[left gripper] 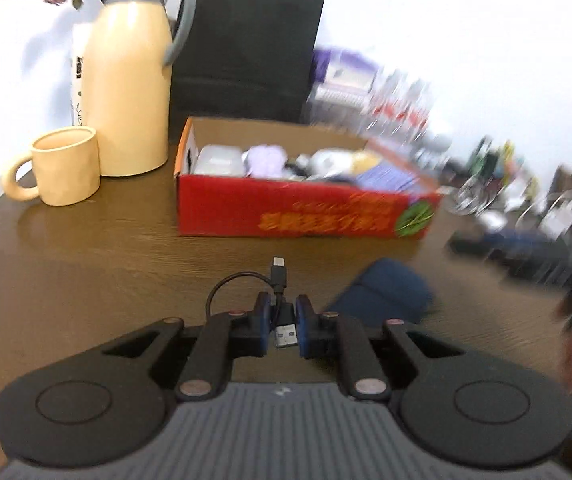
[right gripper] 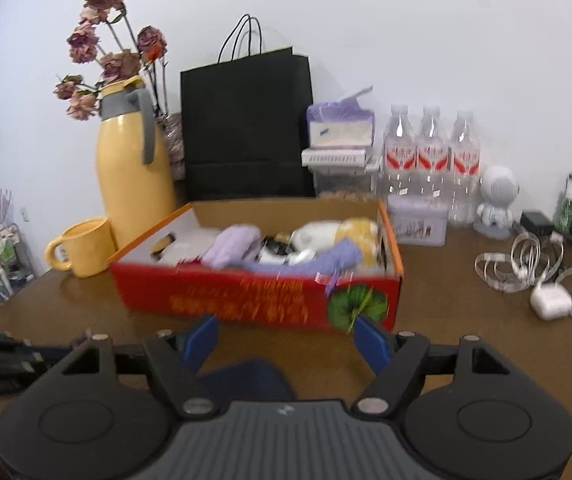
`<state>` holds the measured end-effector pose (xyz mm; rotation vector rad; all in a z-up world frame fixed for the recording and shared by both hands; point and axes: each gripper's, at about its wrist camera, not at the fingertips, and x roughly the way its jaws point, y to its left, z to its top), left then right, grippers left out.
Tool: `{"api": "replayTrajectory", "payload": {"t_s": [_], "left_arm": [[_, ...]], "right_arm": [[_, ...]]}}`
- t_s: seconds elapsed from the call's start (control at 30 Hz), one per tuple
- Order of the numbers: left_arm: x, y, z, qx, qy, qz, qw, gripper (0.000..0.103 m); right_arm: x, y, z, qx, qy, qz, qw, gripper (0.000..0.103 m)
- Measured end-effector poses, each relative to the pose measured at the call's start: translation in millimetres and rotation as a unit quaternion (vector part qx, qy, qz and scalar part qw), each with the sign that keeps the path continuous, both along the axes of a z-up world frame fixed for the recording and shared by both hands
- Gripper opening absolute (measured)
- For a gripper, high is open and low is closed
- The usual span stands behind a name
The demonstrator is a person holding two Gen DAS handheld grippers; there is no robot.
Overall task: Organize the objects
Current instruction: 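Release the lavender pouch and USB cable into the red box, then move both open tools to the navy zip case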
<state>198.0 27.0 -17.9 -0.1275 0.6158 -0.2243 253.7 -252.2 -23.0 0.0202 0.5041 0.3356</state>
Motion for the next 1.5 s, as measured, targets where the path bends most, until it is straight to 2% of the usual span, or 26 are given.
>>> {"api": "replayTrajectory", "payload": {"t_s": [0.07,0.13,0.23,0.37,0.5,0.6,0.67,0.7,0.73,0.77,0.8,0.87,0.9,0.93,0.97,1.1,1.17,1.23,1.3,1.37,1.43,1.47,1.5], "left_arm": [[-13.3,-3.4,11.3,-0.014,-0.015,-0.008,0.9998,0.014],[-17.6,-8.7,25.1,-0.011,-0.037,-0.022,0.9990,0.014],[-4.9,-15.9,39.8,0.003,-0.061,-0.043,0.9972,0.014],[46.5,-29.3,52.5,0.020,-0.074,-0.064,0.9950,0.014],[114.7,-46.6,60.8,0.025,-0.064,-0.089,0.9937,0.014],[165.6,-61.6,54.7,0.044,-0.050,-0.094,0.9933,0.014],[199.4,-67.1,44.5,0.040,-0.030,-0.093,0.9944,0.015],[211.7,-67.7,38.0,0.037,-0.024,-0.084,0.9955,0.023],[223.1,-67.3,31.7,0.040,-0.019,-0.065,0.9969,0.043],[232.0,-66.3,25.4,0.045,-0.012,-0.041,0.9981,0.048],[234.0,-64.3,20.9,0.045,-0.011,-0.032,0.9984,0.049],[234.2,-58.3,15.4,0.035,-0.010,-0.037,0.9987,0.053],[232.6,-55.2,13.4,0.031,-0.011,-0.036,0.9988,0.059],[230.9,-52.6,11.9,0.033,-0.013,-0.030,0.9989,0.063],[229.7,-50.6,11.4,0.036,-0.014,-0.025,0.9990,0.064],[218.2,-42.4,16.3,0.038,-0.013,0.000,0.9992,0.065],[204.3,-38.1,20.8,0.043,-0.018,0.006,0.9989,0.069],[183.7,-33.9,27.5,0.050,-0.032,0.015,0.9981,0.078],[156.6,-29.6,33.7,0.055,-0.051,0.019,0.9970,0.083],[130.0,-24.1,37.0,0.049,-0.057,0.019,0.9970,0.087],[101.4,-18.7,36.7,0.042,-0.057,0.022,0.9973,0.093],[85.8,-17.1,35.1,0.046,-0.058,0.030,0.9968,0.095],[68.9,-16.5,32.0,0.053,-0.064,0.042,0.9956,0.098]], "right_arm": [[-12.3,-0.6,-5.4,0.003,0.011,0.009,1.000,0.074],[-21.5,-2.1,-6.1,0.005,0.016,0.012,1.000,0.074],[-27.3,-5.8,5.4,0.010,-0.003,0.018,1.000,0.074],[-12.6,-12.0,20.9,0.015,-0.029,0.008,0.999,0.073],[22.9,-15.1,30.9,0.017,-0.037,-0.007,0.999,0.073],[59.8,-13.5,31.9,0.018,-0.029,-0.012,0.999,0.073],[87.0,-10.7,30.2,0.018,-0.023,-0.011,1.000,0.072],[99.1,-7.9,28.2,0.015,-0.021,-0.009,1.000,0.068],[112.1,-4.5,25.3,0.009,-0.019,-0.002,1.000,0.061],[126.0,-0.8,21.3,0.002,-0.015,0.004,1.000,0.044],[140.2,4.0,16.0,-0.013,-0.003,0.006,1.000,0.031],[166.7,13.3,3.2,-0.050,0.028,0.009,0.998,0.028],[175.5,16.4,-2.6,-0.058,0.041,0.009,0.997,0.023],[184.6,18.6,-9.1,-0.059,0.057,0.014,0.996,0.017],[194.2,22.1,-15.8,-0.057,0.083,0.026,0.995,0.000],[224.4,31.9,-31.2,-0.012,0.155,0.034,0.987,0.001],[230.4,32.8,-33.6,0.003,0.168,0.024,0.985,0.001],[225.9,27.7,-28.8,0.019,0.172,0.013,0.985,0.009],[204.7,17.0,-14.6,0.050,0.143,0.012,0.988,0.037],[171.8,4.8,4.0,0.061,0.087,0.006,0.994,0.053],[135.5,-3.3,16.6,0.047,0.041,0.008,0.998,0.058],[114.6,-6.6,19.6,0.037,0.023,0.015,0.999,0.064],[97.2,-9.6,19.7,0.030,0.013,0.021,0.999,0.075]]}}
